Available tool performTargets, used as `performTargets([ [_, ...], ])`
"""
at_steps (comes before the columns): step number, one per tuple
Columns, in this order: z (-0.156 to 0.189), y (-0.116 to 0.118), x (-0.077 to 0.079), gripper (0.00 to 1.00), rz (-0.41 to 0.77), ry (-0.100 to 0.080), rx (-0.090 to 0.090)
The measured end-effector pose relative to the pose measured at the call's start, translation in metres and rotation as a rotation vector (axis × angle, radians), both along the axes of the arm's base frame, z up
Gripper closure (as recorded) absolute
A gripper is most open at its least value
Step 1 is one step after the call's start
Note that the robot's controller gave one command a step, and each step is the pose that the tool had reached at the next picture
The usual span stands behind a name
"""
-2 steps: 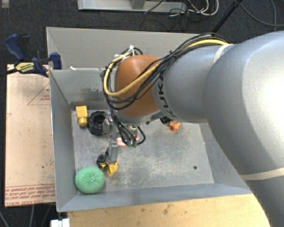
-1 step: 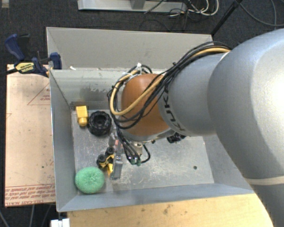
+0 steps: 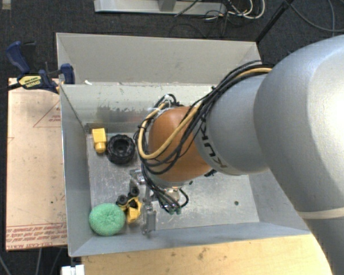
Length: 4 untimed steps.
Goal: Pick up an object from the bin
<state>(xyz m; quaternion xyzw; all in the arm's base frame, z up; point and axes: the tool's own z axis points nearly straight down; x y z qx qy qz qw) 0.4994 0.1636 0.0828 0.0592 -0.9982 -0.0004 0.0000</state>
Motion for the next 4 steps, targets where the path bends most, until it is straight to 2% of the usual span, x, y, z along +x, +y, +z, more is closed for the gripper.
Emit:
performTargets([
  [1, -0.010, 0.088, -0.015, 1.00, -0.125, -0.006, 0.003],
  [3, -0.006, 0.087, -0.016, 1.00, -0.126, -0.002, 0.001],
  [4, 0.012, 0.085, -0.018, 1.00, -0.126, 0.006, -0.004],
])
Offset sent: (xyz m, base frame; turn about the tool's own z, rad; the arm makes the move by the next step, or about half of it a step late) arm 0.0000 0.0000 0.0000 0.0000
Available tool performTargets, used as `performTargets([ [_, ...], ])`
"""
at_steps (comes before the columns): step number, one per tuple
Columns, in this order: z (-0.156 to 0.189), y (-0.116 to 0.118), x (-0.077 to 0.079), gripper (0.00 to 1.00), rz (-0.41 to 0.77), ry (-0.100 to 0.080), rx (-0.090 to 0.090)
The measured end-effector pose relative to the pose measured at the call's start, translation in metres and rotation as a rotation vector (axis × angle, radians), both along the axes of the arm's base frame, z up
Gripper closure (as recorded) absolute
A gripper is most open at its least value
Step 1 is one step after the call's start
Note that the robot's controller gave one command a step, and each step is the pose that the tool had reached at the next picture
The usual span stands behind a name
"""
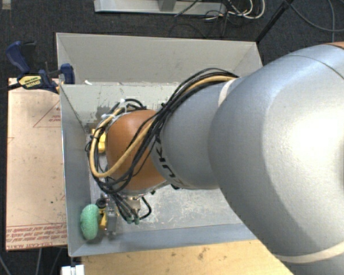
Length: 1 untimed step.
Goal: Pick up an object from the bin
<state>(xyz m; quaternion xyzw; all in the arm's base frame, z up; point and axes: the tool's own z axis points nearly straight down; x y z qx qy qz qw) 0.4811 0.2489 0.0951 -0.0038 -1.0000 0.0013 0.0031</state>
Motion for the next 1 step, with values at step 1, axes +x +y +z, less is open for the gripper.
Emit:
performTargets([
  [1, 0.0189, 0.0011, 0.0020, 1.00, 0.000, -0.007, 0.004],
])
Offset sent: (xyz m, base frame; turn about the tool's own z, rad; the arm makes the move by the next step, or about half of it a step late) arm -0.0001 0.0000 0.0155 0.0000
